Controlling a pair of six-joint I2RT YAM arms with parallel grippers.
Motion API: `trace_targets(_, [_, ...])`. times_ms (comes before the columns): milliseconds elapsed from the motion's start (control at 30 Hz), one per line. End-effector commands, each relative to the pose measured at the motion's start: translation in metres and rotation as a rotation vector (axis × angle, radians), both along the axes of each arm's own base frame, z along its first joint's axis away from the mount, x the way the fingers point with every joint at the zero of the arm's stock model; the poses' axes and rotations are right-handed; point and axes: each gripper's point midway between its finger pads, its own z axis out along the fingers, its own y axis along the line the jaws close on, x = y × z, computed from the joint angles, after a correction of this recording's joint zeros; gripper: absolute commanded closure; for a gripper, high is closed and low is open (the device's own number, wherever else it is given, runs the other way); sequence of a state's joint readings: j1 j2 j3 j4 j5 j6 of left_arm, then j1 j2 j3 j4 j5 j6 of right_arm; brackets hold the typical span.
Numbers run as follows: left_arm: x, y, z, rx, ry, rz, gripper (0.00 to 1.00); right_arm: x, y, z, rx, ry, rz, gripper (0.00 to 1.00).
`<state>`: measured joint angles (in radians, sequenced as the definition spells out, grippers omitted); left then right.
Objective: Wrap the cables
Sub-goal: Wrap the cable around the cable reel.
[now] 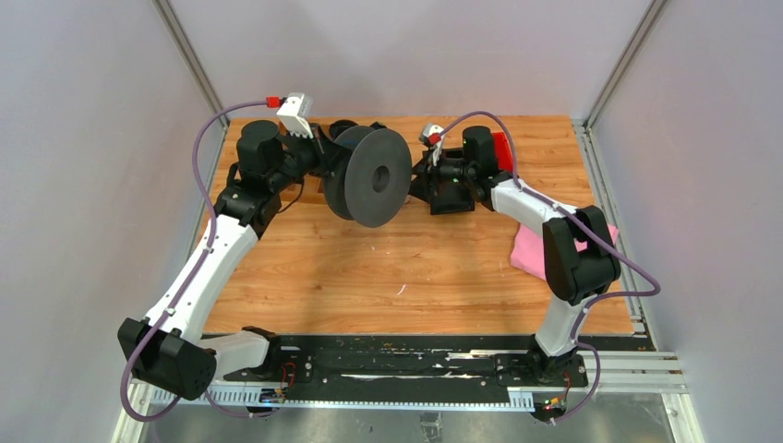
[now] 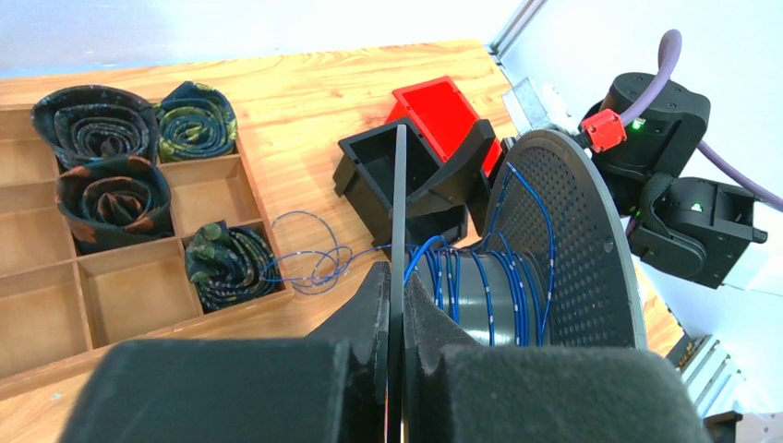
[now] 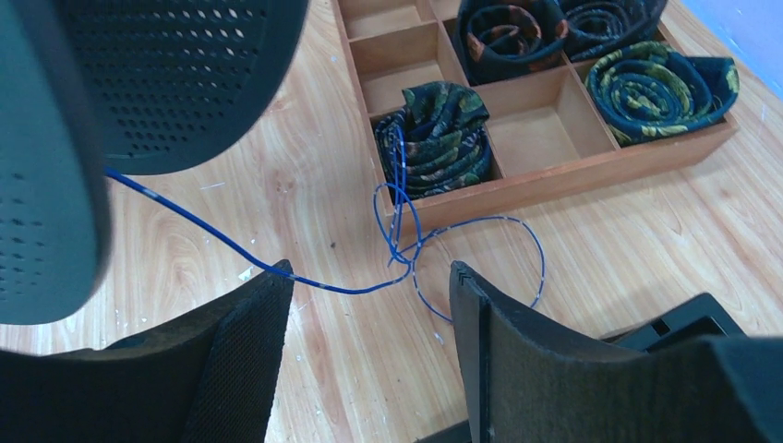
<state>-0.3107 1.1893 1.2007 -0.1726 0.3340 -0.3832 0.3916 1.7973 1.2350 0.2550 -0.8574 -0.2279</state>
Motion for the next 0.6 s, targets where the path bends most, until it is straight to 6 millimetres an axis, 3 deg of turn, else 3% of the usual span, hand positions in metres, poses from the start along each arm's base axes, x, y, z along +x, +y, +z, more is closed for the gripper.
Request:
trace_targets(0, [-0.002,-0.002,0.05,-0.074,-0.133,-0.016,0.99,0.002,0.007,0.021,0.056,-0.058,0.071,0.38])
trace_targets(133, [-0.001,-0.003,0.05,-0.081,-0.129,-0.014,1.0,-0.006,0.013,0.021,0.069,-0.047,0.116,0.47])
trace_targets(467, [0.004,0.002,0.048,-0.108,-0.094,0.024,1.0,-0.021,0.015,0.012,0.099,0.014,0.124,0.98])
trace_targets(567, [0.008,0.009,0.043,-0.127,-0.064,0.066,0.99,-0.03,0.014,0.013,0.127,0.044,0.118,0.99])
